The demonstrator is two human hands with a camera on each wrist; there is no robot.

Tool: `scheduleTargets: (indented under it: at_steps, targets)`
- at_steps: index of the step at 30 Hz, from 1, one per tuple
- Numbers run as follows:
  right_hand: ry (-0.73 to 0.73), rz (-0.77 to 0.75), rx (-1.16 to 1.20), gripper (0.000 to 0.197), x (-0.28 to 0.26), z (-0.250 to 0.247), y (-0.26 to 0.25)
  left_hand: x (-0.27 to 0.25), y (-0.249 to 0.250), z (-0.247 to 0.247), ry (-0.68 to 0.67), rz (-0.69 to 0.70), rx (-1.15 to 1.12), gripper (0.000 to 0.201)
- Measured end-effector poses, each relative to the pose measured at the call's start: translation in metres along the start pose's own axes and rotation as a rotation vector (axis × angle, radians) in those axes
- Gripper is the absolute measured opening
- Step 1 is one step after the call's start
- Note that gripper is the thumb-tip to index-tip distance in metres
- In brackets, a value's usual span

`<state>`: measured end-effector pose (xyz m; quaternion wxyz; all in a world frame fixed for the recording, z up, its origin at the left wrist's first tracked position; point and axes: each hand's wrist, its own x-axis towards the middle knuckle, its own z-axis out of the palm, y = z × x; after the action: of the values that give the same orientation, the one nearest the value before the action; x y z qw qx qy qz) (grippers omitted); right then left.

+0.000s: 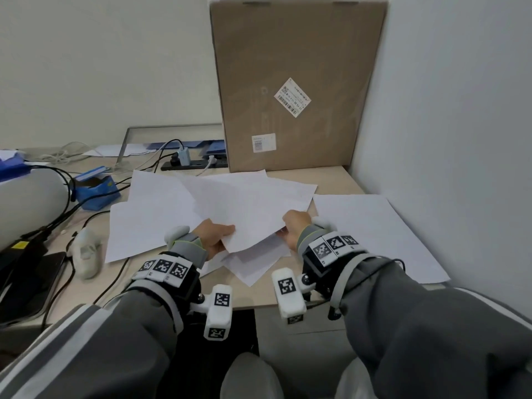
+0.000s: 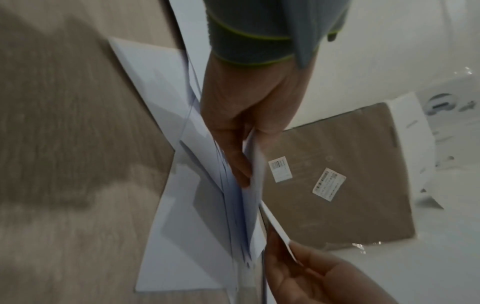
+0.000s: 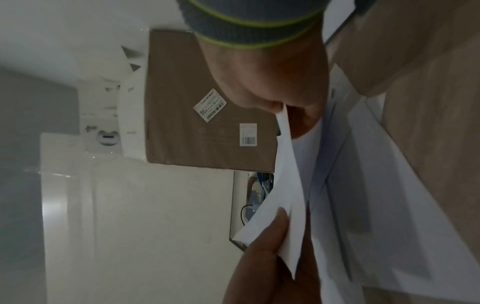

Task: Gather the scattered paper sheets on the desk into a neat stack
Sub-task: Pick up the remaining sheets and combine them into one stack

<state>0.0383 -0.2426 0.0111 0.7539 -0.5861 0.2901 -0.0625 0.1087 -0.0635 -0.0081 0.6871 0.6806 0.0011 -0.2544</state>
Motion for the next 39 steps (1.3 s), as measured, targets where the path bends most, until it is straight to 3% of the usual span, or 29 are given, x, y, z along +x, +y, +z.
scheduleTargets:
  at_steps: [2,4,7,9,10,13,17,19,22,25,28,30,32,39]
  targets:
    - [0.035,0.067,-0.141,0.032,0.003,-0.004,0.002,0.006,-0.001,-0.005,0.137,0.032,0.119,0.039]
    - [0.188,0.029,-0.248,0.047,0.006,-0.012,-0.006,0.010,0.002,-0.014,0.200,0.074,0.157,0.041]
    - [0.213,-0.171,-0.345,0.088,0.008,-0.029,-0.029,0.005,0.012,-0.023,0.137,0.159,0.106,0.040]
    - [0.138,-0.293,-0.343,0.095,0.006,-0.037,-0.053,-0.005,0.023,-0.027,0.048,0.232,0.071,0.036]
    - [0.072,-0.340,-0.296,0.090,0.002,-0.039,-0.065,-0.011,0.031,-0.027,-0.001,0.268,0.051,0.035]
    - [-0.166,-0.383,-0.105,0.047,-0.008,-0.038,-0.090,-0.025,0.050,-0.024,-0.130,0.328,0.040,0.043]
    - [-0.176,-0.465,-0.061,0.017,-0.016,-0.031,-0.092,-0.027,0.065,-0.015,-0.149,0.436,-0.013,0.055]
    - [-0.217,-0.468,-0.087,0.017,-0.018,-0.028,-0.082,-0.028,0.068,-0.014,-0.161,0.473,-0.096,0.058]
    - [-0.258,-0.449,-0.168,0.036,-0.016,-0.028,-0.065,-0.028,0.066,-0.012,-0.198,0.467,-0.116,0.068]
    - [-0.260,-0.417,-0.140,0.047,-0.018,-0.026,-0.062,-0.030,0.067,-0.007,-0.198,0.473,-0.088,0.056]
    - [-0.260,-0.402,-0.045,0.035,-0.023,-0.028,-0.069,-0.032,0.075,-0.009,-0.210,0.494,-0.132,0.056]
    - [-0.268,-0.391,-0.033,0.028,-0.026,-0.031,-0.067,-0.031,0.073,-0.012,-0.229,0.485,-0.123,0.069]
    - [-0.243,-0.370,-0.066,0.035,-0.024,-0.035,-0.056,-0.030,0.062,-0.012,-0.244,0.441,-0.085,0.080]
    - [-0.205,-0.264,-0.004,0.046,-0.019,-0.042,-0.032,-0.028,0.046,0.003,-0.232,0.404,0.009,0.073]
